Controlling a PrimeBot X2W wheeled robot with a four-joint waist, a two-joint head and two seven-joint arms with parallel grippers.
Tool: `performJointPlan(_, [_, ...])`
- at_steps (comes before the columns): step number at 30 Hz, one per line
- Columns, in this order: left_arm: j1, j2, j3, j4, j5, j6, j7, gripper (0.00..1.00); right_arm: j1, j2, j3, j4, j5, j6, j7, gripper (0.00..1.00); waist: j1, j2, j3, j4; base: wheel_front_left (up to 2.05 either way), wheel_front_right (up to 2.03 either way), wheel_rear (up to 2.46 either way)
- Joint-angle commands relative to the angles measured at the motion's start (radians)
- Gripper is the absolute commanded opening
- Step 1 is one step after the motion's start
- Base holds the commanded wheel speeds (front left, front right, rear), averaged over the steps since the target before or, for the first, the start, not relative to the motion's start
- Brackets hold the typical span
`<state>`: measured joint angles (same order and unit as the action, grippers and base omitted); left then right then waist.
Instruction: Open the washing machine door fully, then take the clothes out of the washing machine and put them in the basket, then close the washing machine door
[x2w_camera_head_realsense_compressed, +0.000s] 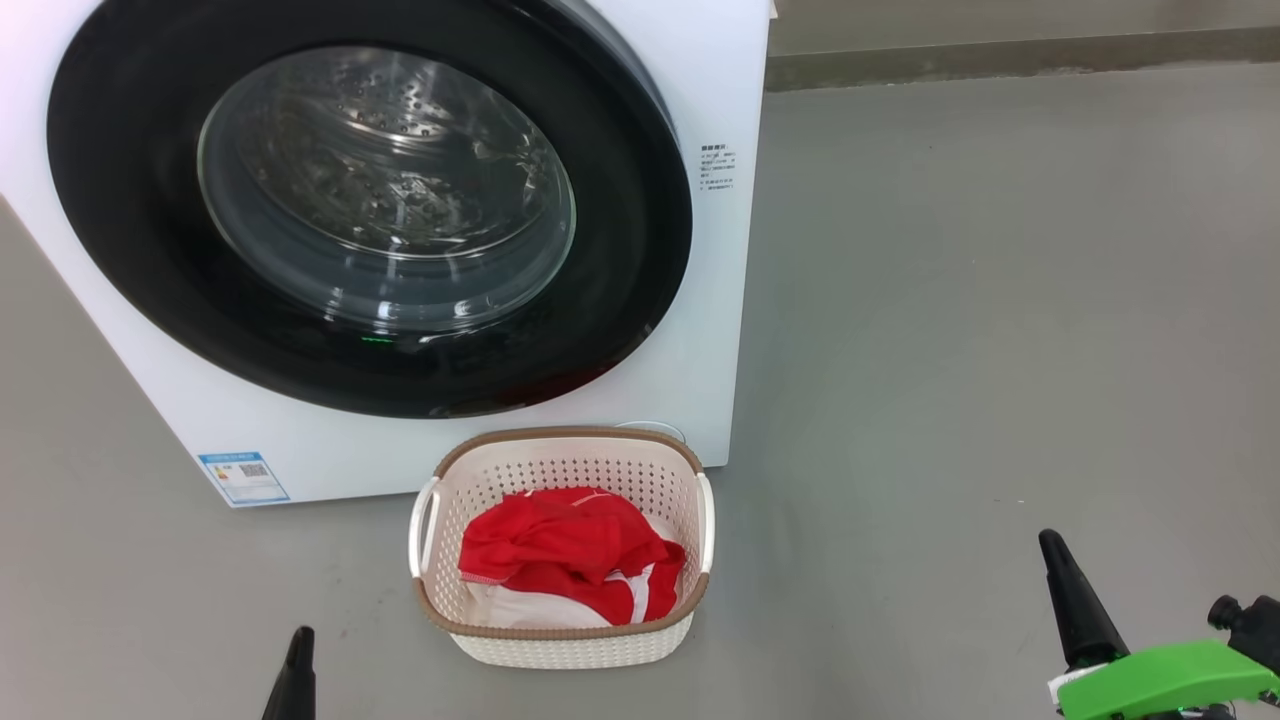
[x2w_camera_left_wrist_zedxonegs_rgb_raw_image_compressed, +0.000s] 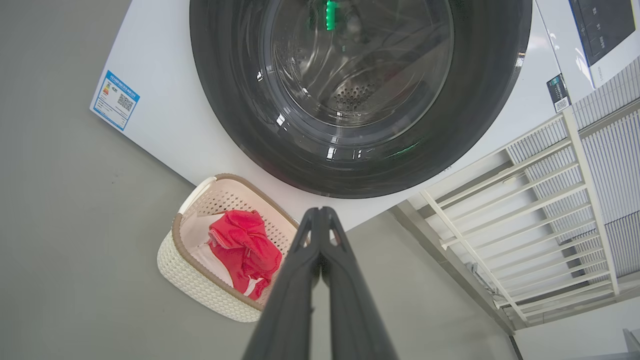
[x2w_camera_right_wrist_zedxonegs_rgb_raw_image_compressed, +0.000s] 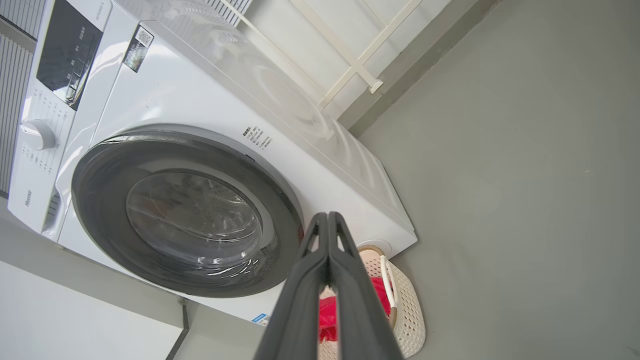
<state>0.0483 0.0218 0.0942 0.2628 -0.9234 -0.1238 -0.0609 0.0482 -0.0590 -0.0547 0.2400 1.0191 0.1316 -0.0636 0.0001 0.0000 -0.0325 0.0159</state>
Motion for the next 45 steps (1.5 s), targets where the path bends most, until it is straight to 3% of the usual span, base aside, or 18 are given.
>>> performJointPlan(1, [-0.052,0.018,0.015,-0.022,-0.034,-0.004,0.009,0.00,-0.059,-0.009,0.001,-0.023,0.031,0.000,0.007,0.00,-0.0001,0.0000,0.001,0.000,0.00,0.00,0.00])
performJointPlan(45, [-0.130,0.026,0.019,-0.019,-0.519,-0.006,0.132,0.00,-0.132,0.004,-0.044,-0.002,0.447,-0.001,0.134,0.00,-0.0001,0.0000,0.027,-0.012,0.00,0.00,0.00])
